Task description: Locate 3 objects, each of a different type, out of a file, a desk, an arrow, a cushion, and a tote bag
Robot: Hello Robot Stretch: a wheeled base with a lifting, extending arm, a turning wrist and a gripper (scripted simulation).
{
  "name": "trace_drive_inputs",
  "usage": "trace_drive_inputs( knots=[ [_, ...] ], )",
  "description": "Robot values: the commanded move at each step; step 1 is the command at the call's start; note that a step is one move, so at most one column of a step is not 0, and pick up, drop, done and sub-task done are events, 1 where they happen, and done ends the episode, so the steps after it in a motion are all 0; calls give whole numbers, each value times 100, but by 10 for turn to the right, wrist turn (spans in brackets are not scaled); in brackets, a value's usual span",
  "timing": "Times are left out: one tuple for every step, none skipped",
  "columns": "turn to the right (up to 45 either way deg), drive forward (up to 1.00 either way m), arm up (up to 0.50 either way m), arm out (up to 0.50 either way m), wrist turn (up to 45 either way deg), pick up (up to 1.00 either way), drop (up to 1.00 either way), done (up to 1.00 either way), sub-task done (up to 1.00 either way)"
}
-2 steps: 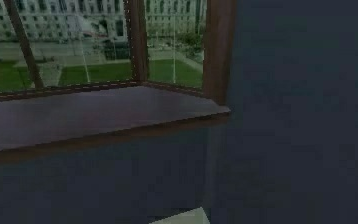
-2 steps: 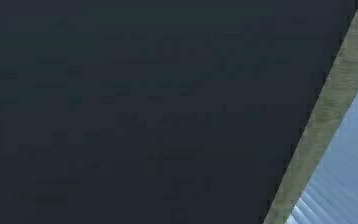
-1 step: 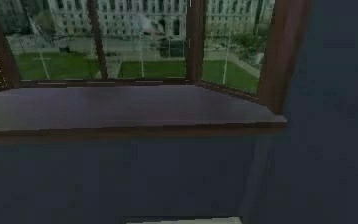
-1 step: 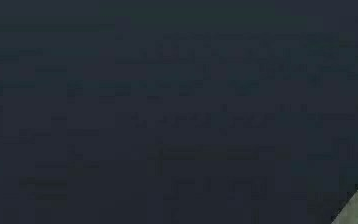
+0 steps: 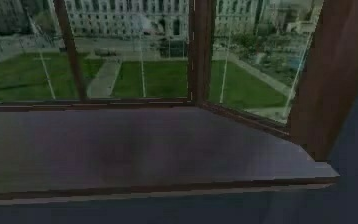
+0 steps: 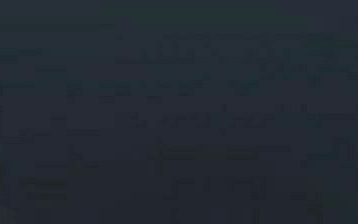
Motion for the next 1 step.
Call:
trace_drive_inputs(
  knots=[
    [-450,0,0,0,0,0,0,0,0]
  ],
)
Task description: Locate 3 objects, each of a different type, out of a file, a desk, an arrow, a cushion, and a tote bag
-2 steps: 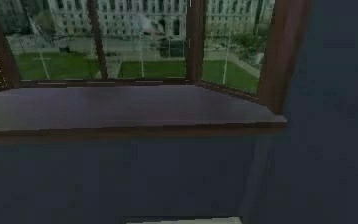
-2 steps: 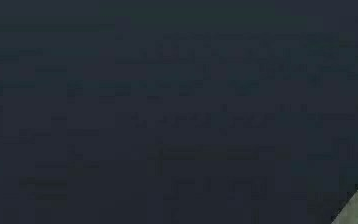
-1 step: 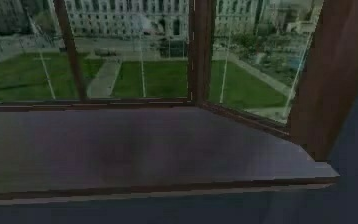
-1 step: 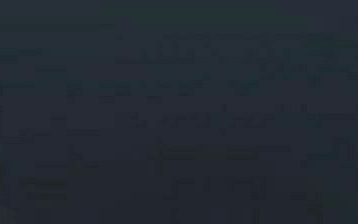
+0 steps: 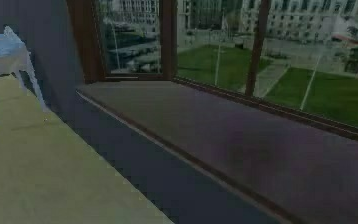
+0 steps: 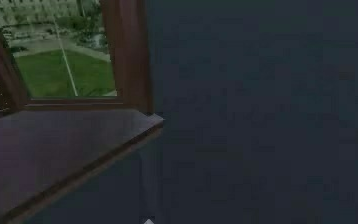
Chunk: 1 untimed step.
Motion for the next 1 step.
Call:
trace_drive_inputs(
  knots=[
    [-270,0,0,0,0,0,0,0,0]
  ],
)
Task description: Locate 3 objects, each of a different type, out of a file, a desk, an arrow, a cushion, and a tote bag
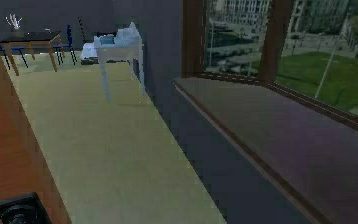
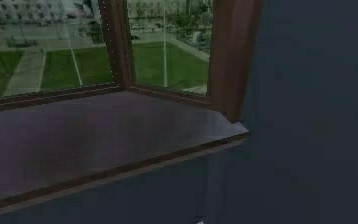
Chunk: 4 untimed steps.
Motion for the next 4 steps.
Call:
trace_drive_inputs(
  knots=[
    [0,45,0,0,0,0,0,0,0],
    [-180,0,0,0,0,0,0,0,0],
    [0,100,0,0,0,0,0,0,0],
    [-30,0,0,0,0,0,0,0,0]
  ],
)
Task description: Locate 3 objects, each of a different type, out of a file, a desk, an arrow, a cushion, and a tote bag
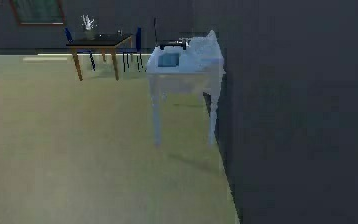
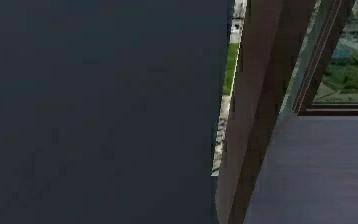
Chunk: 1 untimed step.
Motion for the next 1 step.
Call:
trace_drive_inputs(
  knots=[
    [0,100,0,0,0,0,0,0,0]
  ],
)
